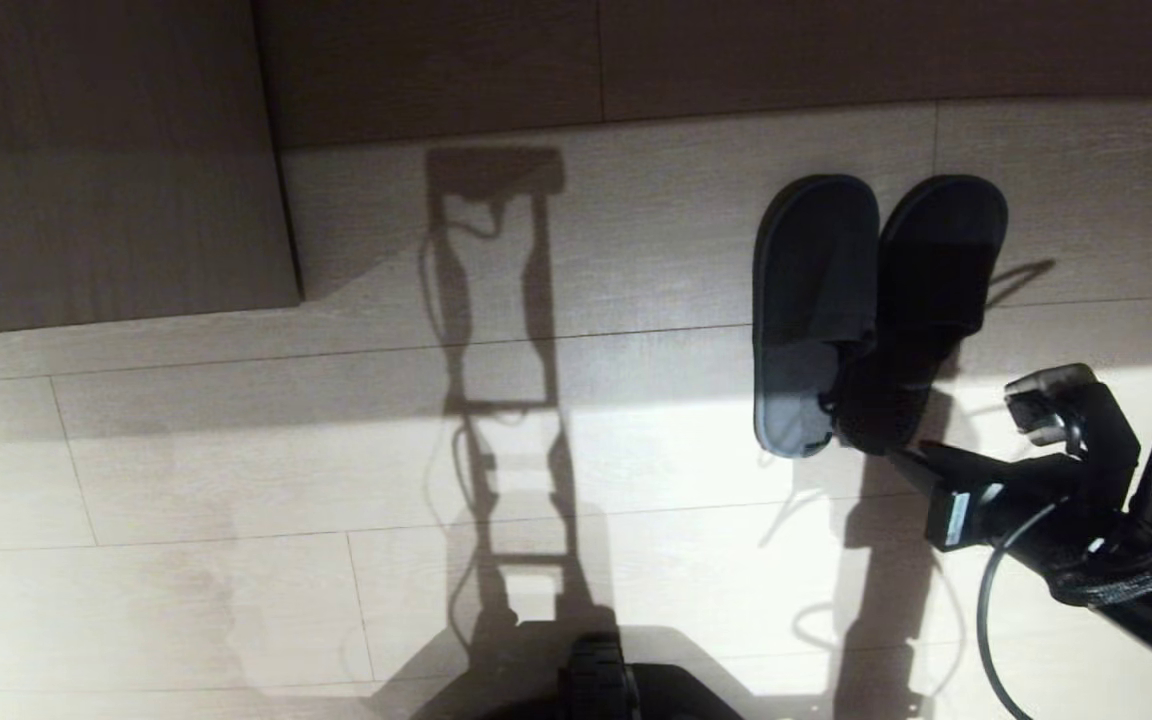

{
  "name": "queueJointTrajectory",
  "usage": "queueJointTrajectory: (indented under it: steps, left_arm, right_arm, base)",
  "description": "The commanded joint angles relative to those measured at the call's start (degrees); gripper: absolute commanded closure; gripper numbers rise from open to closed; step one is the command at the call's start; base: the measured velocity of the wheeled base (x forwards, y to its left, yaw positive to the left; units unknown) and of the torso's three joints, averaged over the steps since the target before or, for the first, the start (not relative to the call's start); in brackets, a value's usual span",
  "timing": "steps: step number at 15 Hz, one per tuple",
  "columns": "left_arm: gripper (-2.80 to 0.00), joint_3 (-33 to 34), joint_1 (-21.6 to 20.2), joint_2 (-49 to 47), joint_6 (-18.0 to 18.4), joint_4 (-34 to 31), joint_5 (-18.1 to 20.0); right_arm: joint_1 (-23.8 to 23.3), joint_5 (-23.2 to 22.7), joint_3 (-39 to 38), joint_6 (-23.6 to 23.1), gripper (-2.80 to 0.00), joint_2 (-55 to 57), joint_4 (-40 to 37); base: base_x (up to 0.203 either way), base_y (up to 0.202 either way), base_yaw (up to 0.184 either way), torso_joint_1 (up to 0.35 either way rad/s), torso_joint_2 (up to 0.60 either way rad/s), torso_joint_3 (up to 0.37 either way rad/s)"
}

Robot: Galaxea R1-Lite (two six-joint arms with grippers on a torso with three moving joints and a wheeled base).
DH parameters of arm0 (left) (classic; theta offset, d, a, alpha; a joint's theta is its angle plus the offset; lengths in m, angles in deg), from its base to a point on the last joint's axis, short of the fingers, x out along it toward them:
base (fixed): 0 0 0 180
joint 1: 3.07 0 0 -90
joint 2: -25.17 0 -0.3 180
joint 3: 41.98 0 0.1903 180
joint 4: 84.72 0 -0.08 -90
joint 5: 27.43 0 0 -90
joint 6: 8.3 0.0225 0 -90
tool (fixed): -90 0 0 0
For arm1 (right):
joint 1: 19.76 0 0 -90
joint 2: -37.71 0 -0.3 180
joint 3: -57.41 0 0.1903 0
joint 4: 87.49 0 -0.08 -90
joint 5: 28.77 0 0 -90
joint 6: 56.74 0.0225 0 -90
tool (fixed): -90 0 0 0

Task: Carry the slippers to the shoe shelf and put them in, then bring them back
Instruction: Pick up the slippers on the floor

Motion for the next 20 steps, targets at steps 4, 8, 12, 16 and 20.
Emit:
queueJointTrajectory:
  steps: [4, 8, 12, 16, 20]
  left_arm:
    - [0.00, 0.0, 0.0, 0.0, -0.1, 0.0, 0.0]
    - [0.00, 0.0, -0.1, 0.0, -0.1, 0.0, 0.0]
    - [0.00, 0.0, 0.0, 0.0, -0.1, 0.0, 0.0]
    - [0.00, 0.0, 0.0, 0.0, -0.1, 0.0, 0.0]
    - [0.00, 0.0, -0.1, 0.0, -0.1, 0.0, 0.0]
  right_arm:
    - [0.8, 4.1, 2.0, -2.6, -2.80, 4.6, 2.6]
    - [0.8, 4.2, 4.7, -2.2, -2.80, 11.1, 12.6]
    - [0.7, 5.3, 9.2, -2.4, -2.80, 17.0, 24.8]
    - [0.7, 6.5, 10.9, -2.4, -2.80, 18.0, 28.2]
    - [0.6, 6.6, 14.0, -2.9, -2.80, 19.4, 28.1]
  base:
    - [0.000, 0.000, 0.000, 0.000, 0.00, 0.000]
    - [0.000, 0.000, 0.000, 0.000, 0.00, 0.000]
    - [0.000, 0.000, 0.000, 0.000, 0.00, 0.000]
    - [0.000, 0.000, 0.000, 0.000, 0.00, 0.000]
    - [0.000, 0.000, 0.000, 0.000, 0.00, 0.000]
